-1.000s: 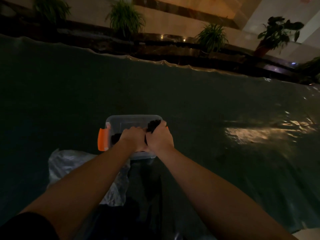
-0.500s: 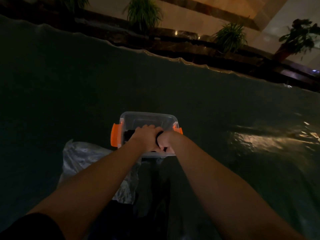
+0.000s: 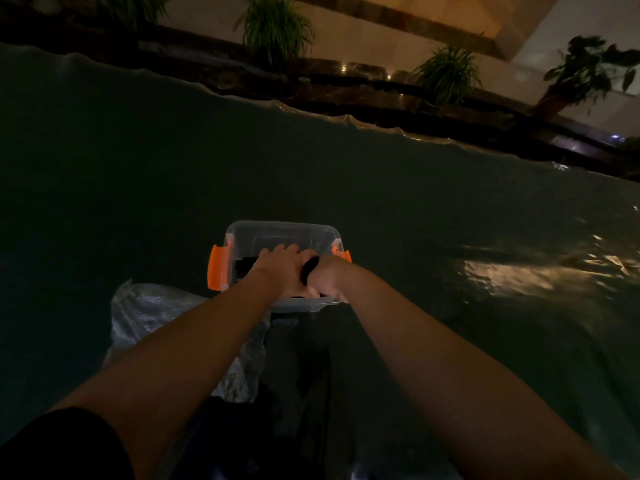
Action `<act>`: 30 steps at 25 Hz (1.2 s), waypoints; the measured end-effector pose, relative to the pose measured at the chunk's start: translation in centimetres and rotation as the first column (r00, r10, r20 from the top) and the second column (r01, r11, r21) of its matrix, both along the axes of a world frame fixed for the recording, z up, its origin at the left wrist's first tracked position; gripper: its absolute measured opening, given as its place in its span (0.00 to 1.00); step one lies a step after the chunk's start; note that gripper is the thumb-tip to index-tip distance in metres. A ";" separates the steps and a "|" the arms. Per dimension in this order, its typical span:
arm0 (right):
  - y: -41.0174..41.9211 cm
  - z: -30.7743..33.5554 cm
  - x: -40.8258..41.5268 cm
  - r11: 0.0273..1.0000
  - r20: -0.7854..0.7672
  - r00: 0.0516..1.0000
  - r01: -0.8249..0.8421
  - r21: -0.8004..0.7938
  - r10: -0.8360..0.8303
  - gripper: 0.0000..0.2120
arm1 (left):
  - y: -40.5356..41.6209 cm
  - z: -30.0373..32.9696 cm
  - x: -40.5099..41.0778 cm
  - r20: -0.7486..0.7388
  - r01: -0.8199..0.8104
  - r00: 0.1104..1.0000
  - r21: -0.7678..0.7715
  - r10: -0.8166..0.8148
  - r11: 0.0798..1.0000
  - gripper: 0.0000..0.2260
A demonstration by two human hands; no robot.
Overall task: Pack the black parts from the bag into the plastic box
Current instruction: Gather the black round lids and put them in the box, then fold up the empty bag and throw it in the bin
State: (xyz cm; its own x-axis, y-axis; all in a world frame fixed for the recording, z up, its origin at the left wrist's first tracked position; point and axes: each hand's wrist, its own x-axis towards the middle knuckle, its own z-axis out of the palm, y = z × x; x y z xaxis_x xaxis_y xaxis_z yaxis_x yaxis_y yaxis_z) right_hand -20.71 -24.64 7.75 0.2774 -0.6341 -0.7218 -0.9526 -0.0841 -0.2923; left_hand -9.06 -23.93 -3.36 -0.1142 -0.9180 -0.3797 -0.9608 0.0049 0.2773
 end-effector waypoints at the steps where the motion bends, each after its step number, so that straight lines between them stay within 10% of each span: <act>1: 0.1 0.5 -0.5 1.000 0.015 1.000 -0.011 -0.027 0.011 0.22 | 0.0 0.3 0.0 0.004 0.004 1.000 -0.002 -0.004 1.000 0.43; 8: 1.5 1.4 -4.0 0.963 0.341 0.911 0.264 -0.050 -0.232 0.30 | 2.1 5.0 2.0 -0.010 -0.053 0.999 -0.126 0.052 0.991 0.41; 15: 3.8 1.9 -3.2 0.828 0.246 0.945 -0.042 -0.559 0.215 0.47 | 12.0 10.5 8.8 -0.060 -0.261 0.965 -0.323 0.256 0.910 0.33; 25: 13.0 -0.9 6.2 0.599 0.173 0.777 -0.301 -0.742 0.606 0.45 | 24.1 6.6 16.6 0.098 -0.254 0.948 -0.338 0.303 0.906 0.30; 30: 17.5 -6.4 11.7 0.664 0.213 0.770 -0.333 -0.669 0.601 0.38 | 23.4 3.4 16.2 0.153 -0.069 0.983 -0.230 0.106 0.971 0.43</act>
